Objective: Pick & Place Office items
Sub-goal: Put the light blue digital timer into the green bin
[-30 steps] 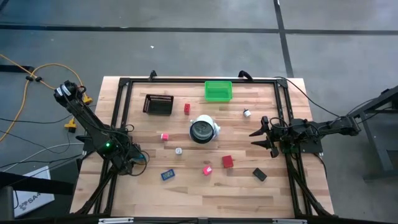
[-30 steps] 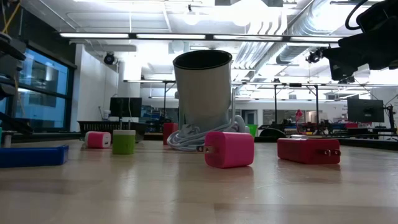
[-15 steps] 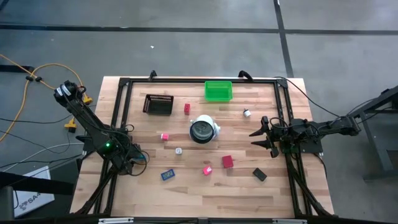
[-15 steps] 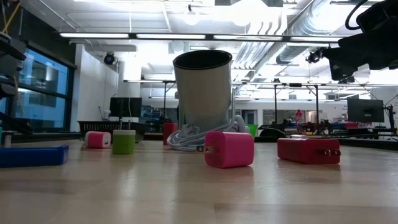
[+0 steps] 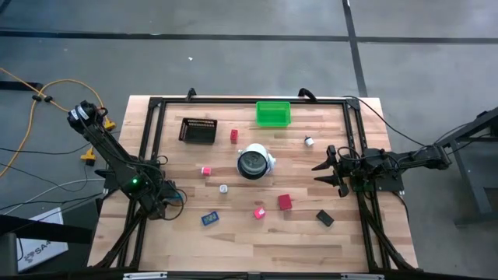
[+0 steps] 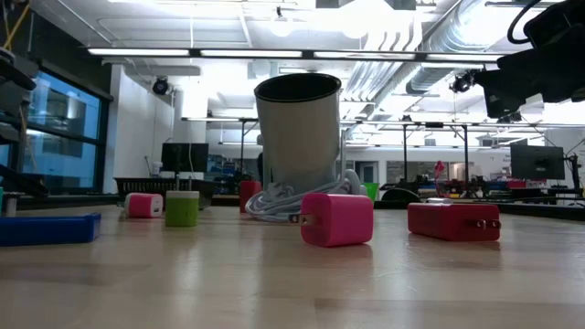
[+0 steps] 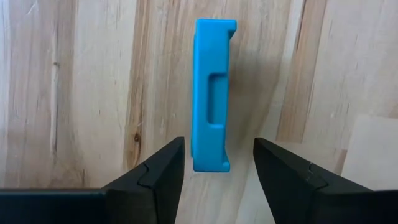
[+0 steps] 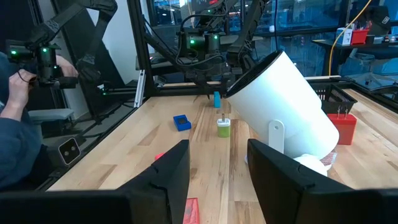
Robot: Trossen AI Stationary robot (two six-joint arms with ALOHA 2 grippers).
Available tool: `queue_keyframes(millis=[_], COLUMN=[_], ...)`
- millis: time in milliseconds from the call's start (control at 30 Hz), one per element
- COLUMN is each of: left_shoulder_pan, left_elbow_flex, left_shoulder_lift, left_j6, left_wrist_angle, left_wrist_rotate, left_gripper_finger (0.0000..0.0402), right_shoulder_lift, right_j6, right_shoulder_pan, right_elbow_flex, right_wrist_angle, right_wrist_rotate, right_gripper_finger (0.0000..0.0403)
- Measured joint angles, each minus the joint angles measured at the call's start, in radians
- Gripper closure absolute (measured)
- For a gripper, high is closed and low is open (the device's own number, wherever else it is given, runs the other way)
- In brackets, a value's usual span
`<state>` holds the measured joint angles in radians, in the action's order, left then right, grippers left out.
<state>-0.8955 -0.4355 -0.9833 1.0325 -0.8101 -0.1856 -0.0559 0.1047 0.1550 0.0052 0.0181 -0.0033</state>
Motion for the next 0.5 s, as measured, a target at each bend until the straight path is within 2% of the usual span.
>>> queue_keyframes(millis=[500], left_shoulder_pan=[0.000], left_elbow_flex=[0.000], left_shoulder_lift=[0.000], left_j6=[-0.011], left_wrist_angle=[-0.004], left_wrist_rotate=[-0.015], left_gripper_finger=[0.0223], right_shoulder_lift=[0.000], right_j6=[0.000], right_shoulder_pan=[0.000], right_elbow_flex=[0.000], right_wrist_angle=[0.000], right_wrist_rotate=[0.000], right_gripper_finger=[0.0255])
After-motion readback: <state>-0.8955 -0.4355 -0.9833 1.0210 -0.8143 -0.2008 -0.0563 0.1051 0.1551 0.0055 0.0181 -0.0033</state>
